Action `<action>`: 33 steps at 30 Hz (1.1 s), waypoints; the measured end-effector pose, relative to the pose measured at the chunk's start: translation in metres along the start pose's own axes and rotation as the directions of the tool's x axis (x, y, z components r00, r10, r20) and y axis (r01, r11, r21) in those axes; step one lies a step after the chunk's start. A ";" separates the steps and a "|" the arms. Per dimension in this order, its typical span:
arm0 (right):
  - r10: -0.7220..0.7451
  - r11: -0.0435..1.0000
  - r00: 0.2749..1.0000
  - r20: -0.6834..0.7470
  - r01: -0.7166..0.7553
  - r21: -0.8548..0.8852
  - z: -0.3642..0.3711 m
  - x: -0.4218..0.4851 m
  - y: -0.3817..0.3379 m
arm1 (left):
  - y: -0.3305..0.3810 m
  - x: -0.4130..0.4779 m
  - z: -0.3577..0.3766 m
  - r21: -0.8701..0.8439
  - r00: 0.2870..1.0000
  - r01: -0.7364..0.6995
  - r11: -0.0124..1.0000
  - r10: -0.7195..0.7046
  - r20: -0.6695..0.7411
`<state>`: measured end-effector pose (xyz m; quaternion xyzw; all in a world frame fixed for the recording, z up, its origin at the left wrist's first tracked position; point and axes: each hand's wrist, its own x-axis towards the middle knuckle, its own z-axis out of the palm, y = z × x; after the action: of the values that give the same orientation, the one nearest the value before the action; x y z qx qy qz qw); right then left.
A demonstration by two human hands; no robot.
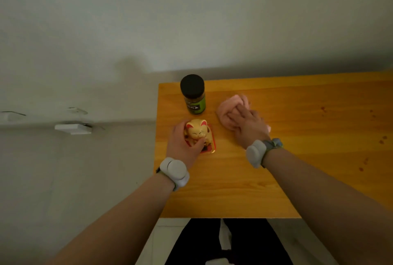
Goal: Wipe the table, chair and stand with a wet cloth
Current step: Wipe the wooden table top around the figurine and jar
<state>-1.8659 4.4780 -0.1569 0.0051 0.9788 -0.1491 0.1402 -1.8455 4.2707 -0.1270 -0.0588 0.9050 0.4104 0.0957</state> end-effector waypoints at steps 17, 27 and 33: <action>0.086 0.995 0.994 0.072 -0.082 -0.050 -0.010 0.041 -0.005 | 0.006 -0.012 0.006 -0.041 0.987 0.122 0.992 -0.126 -0.096; -0.169 0.984 0.977 0.128 0.175 -0.035 -0.010 0.057 0.017 | 0.037 -0.003 0.045 -0.114 0.986 0.111 0.987 -0.124 -0.116; 0.247 0.969 0.968 0.037 -0.247 -0.008 -0.027 0.066 0.082 | 0.065 0.014 0.066 -0.091 0.992 0.081 0.993 -0.089 -0.087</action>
<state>-1.9326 4.5621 -0.1736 0.1239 0.9680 -0.1287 0.1763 -1.8625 4.3623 -0.1253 -0.1199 0.8864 0.4418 0.0690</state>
